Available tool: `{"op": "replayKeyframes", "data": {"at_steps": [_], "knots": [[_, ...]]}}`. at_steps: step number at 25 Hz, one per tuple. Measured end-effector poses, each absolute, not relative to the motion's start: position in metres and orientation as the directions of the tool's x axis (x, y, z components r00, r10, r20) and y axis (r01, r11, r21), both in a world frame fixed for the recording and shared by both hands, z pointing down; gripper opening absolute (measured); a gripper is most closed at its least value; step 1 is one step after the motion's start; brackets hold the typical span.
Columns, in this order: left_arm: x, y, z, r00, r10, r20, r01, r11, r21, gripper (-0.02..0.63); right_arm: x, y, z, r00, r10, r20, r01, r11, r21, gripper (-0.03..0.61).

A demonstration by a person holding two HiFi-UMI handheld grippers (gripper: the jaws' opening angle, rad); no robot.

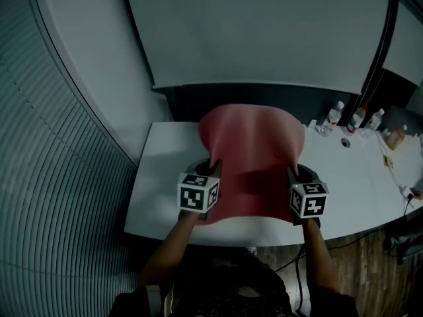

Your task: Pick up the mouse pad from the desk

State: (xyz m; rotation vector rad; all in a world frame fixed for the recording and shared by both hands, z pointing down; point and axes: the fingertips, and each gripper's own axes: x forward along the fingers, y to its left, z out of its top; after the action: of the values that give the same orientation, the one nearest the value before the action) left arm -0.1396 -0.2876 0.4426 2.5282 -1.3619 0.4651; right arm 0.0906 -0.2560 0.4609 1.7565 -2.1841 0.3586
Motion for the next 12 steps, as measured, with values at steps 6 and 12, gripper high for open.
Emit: {"op": "replayKeyframes", "data": {"at_steps": [6,12], "knots": [[-0.150,-0.268,0.417,0.528,-0.775,0.348,-0.835,-0.548,0.049,0.051,0.078,-0.238,0.438,-0.190,-0.915,0.356,-0.979,0.205,0.005,0.075],[-0.158,-0.254,0.398,0.550,-0.777,0.305,-0.823,-0.567,0.038,0.051,0.064,-0.220,0.417,-0.167,-0.928,0.332,-0.981,0.190,0.039,0.075]]}}
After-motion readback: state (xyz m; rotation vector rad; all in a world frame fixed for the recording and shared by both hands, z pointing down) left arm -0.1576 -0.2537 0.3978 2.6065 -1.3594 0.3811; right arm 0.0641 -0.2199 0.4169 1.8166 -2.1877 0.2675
